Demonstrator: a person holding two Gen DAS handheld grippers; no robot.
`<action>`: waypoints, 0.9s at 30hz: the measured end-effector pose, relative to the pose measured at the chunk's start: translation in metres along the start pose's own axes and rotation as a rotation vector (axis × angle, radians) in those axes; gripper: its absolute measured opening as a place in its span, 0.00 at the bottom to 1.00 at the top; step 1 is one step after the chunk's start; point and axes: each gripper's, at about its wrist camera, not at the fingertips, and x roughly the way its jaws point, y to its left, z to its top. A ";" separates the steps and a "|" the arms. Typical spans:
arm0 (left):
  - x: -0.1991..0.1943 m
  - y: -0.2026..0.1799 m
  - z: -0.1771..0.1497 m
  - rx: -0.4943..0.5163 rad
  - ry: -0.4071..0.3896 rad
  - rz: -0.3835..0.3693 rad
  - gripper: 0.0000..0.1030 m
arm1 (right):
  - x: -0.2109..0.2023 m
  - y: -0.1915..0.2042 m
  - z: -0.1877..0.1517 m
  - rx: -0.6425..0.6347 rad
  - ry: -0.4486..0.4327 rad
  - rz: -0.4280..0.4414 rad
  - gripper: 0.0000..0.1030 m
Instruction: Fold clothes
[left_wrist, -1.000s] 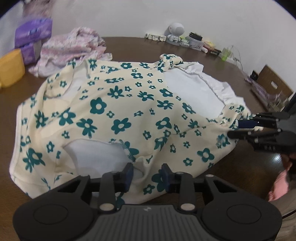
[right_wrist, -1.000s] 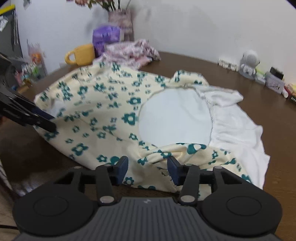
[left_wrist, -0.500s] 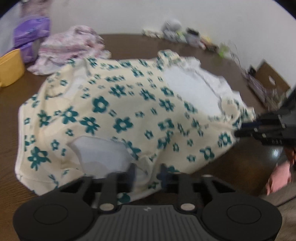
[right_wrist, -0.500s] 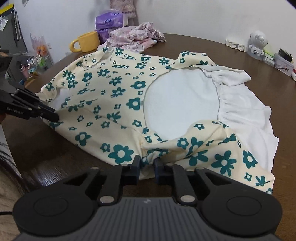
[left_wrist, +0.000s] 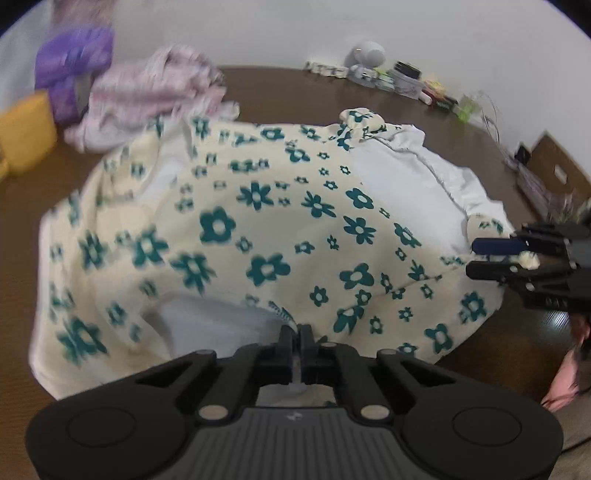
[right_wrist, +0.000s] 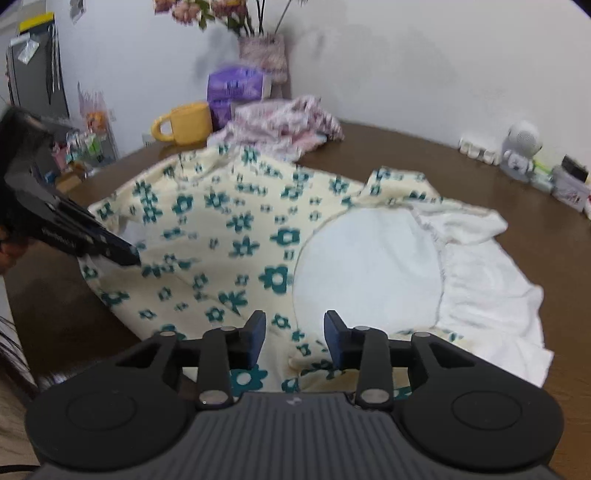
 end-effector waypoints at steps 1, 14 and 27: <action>-0.004 0.000 0.002 0.019 -0.011 0.022 0.02 | 0.005 -0.001 -0.002 0.001 0.015 -0.006 0.34; 0.000 0.010 -0.004 -0.045 0.034 -0.030 0.28 | 0.010 -0.008 -0.022 0.039 0.022 -0.014 0.38; -0.015 -0.005 -0.019 -0.005 0.071 -0.020 0.07 | 0.010 -0.008 -0.026 0.039 0.008 -0.014 0.39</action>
